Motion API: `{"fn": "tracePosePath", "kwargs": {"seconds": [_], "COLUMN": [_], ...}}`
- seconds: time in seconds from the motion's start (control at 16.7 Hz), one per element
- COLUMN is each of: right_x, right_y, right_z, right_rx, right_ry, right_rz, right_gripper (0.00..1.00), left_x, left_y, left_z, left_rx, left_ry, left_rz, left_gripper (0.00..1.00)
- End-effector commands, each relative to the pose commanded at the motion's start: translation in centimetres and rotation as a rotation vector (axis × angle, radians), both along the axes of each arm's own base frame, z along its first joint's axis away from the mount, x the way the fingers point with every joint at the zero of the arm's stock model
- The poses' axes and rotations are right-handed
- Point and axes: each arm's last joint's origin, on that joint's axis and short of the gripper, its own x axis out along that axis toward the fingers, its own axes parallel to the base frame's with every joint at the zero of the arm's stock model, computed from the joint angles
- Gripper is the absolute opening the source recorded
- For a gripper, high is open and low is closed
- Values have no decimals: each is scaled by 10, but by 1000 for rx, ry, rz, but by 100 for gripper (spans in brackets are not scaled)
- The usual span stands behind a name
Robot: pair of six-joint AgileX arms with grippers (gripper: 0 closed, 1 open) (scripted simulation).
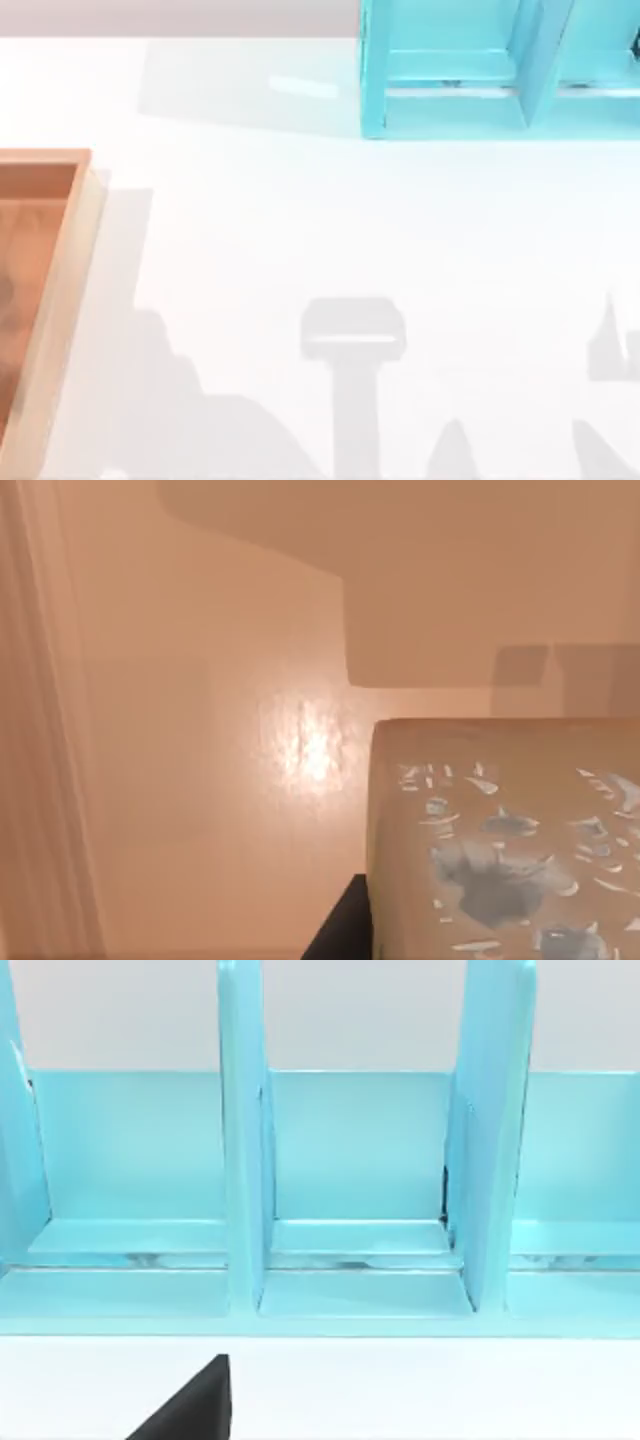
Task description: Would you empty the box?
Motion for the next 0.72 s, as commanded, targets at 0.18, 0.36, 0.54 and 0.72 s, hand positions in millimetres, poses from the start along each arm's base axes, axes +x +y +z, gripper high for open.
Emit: {"fn": "tracePosePath", "kwargs": {"seconds": [0.18,0.36,0.54,0.72], "right_x": [0,0,0,0], "right_y": [0,0,0,0], "right_z": [0,0,0,0], "right_rx": [0,0,0,0], "right_ry": [0,0,0,0], "right_rz": [0,0,0,0], "right_gripper": [100,100,100,100], "left_x": [-4,-8,-9,-9], "left_y": [-2,-4,-4,-4], "left_z": [42,72,75,74], "left_rx": [-5,3,4,4], "left_ry": [14,-5,-9,-6], "left_rz": [-2,-3,-2,-4], "left_gripper": [0,0,0,0]}}
